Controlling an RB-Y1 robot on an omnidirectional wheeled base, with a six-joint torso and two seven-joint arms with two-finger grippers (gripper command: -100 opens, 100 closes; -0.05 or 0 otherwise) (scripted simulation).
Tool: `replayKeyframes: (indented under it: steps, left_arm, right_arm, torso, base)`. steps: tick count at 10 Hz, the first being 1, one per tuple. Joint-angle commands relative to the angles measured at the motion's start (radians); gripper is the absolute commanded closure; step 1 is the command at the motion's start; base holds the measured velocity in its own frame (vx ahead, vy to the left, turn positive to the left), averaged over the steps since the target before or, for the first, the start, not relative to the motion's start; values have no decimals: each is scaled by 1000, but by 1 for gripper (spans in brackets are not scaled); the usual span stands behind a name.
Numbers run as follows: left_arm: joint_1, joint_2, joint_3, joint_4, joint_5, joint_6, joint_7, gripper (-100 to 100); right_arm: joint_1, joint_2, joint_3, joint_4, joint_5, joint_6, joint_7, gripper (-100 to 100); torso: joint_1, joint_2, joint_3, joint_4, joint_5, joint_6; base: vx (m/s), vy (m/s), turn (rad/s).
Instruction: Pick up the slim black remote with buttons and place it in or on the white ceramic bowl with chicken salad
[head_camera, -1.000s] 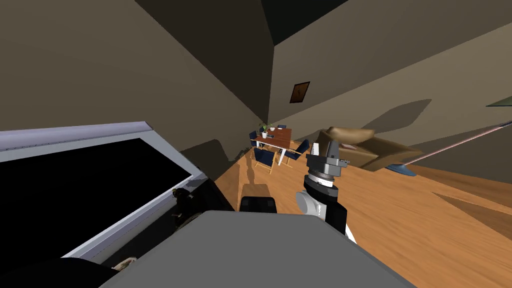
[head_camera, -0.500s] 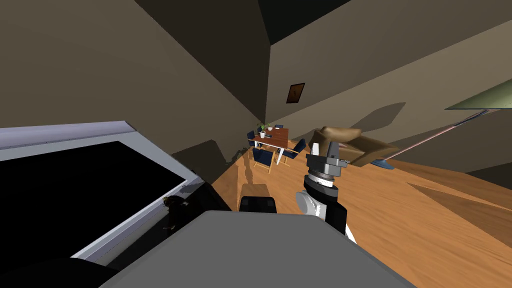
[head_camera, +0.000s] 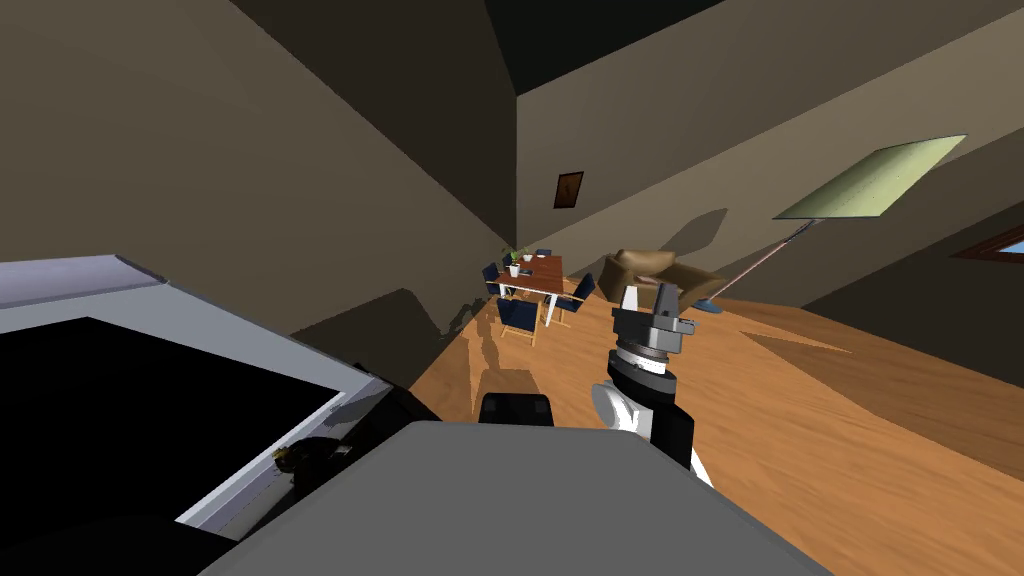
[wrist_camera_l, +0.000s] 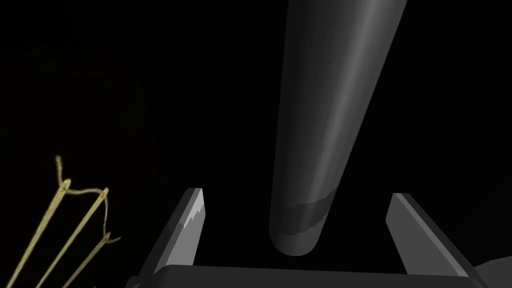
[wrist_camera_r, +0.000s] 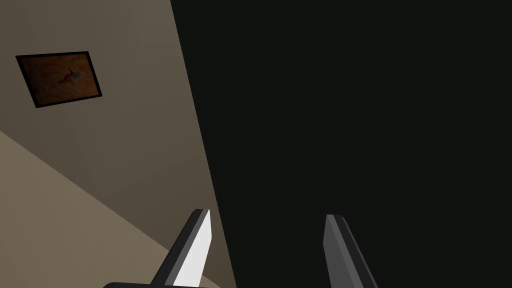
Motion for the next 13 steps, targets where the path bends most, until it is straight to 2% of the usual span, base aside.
replayKeyframes:
  steps: [1,5,6,7,9,10,11,13]
  left_arm:
    - [12,-11,-30,25,-31,-2,7,-100]
    - [14,-10,-31,18,-30,5,10,-100]
    - [13,-10,-30,21,-30,2,8,0]
    - [-20,-41,-27,48,-25,15,-14,-100]
    - [-69,-87,-22,90,-17,34,-48,-100]
    - [-71,-76,-23,111,-21,14,-39,-100]
    - [-75,-78,-23,117,-21,15,-42,100]
    - [-73,-78,-23,117,-20,16,-41,100]
  right_arm:
    - [0,0,0,0,0,0,0,0]
    - [0,0,0,0,0,0,0,0]
    - [0,0,0,0,0,0,0,0]
    - [0,0,0,0,0,0,0,0]
    - [0,0,0,0,0,0,0,0]
    - [0,0,0,0,0,0,0,0]
    - [0,0,0,0,0,0,0,0]
    - [0,0,0,0,0,0,0,0]
  torso:
    - [0,0,0,0,0,0]
    - [-7,3,2,1,-1,-1]
    - [-7,3,2,1,-1,-1]
    - [-7,3,2,1,-1,-1]
    - [-6,5,3,1,-1,0]
    - [-5,5,4,3,1,0]
    - [-3,5,4,3,3,0]
    - [-2,4,4,4,3,1]
  base:
    - [49,97,-192]
    - [4,22,-20]
    - [0,0,0]
    - [-29,41,-23]
    - [-35,6,-111]
    - [-8,-1,-17]
    - [-2,-2,11]
    - [0,0,0]
